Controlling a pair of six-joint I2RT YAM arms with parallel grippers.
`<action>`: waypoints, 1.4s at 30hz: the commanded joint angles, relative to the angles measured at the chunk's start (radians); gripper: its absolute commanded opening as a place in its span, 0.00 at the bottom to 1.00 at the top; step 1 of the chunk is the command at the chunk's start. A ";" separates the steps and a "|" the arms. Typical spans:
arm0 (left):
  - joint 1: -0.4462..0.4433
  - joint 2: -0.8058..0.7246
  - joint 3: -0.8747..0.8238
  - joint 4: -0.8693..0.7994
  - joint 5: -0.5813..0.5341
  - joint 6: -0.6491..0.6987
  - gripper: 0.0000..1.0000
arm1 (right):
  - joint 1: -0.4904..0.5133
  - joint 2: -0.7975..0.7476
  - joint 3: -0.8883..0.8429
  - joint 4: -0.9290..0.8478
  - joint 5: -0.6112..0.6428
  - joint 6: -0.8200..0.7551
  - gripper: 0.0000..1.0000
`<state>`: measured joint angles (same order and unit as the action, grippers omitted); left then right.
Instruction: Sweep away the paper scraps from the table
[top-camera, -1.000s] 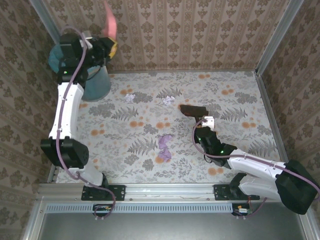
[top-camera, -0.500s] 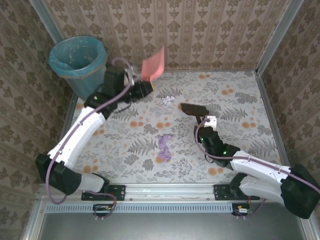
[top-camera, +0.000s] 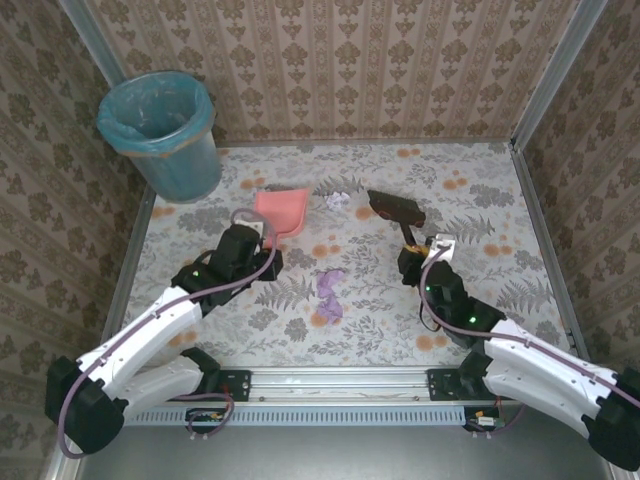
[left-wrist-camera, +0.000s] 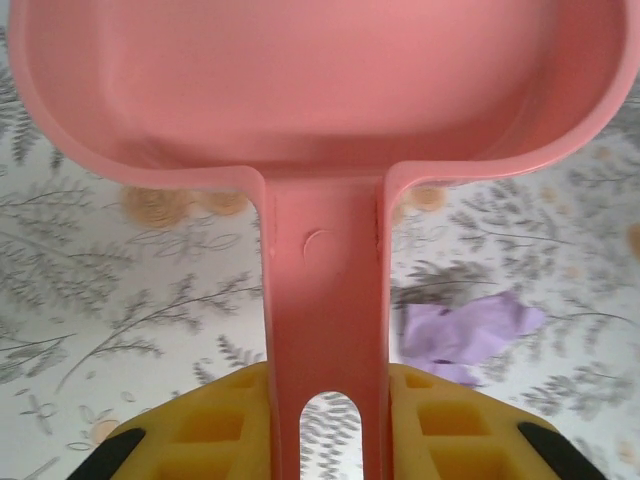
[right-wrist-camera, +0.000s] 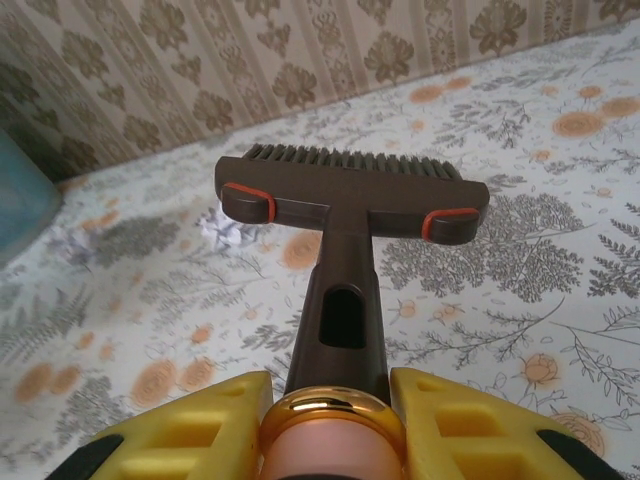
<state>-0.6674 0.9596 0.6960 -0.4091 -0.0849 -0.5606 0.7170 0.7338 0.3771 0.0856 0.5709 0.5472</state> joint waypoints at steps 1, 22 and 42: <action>-0.006 -0.038 -0.080 0.088 -0.125 0.039 0.00 | -0.004 -0.074 0.070 -0.086 -0.033 0.036 0.00; 0.009 -0.214 -0.096 -0.117 -0.460 -0.092 0.00 | 0.025 0.091 0.591 -0.685 -0.972 0.204 0.00; 0.065 -0.279 -0.133 -0.139 -0.471 -0.139 0.00 | 0.008 0.134 0.328 -0.334 -0.861 0.520 0.00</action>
<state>-0.6125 0.6956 0.5732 -0.5396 -0.5396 -0.6815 0.7448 0.8734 0.7189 -0.3397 -0.3698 1.0084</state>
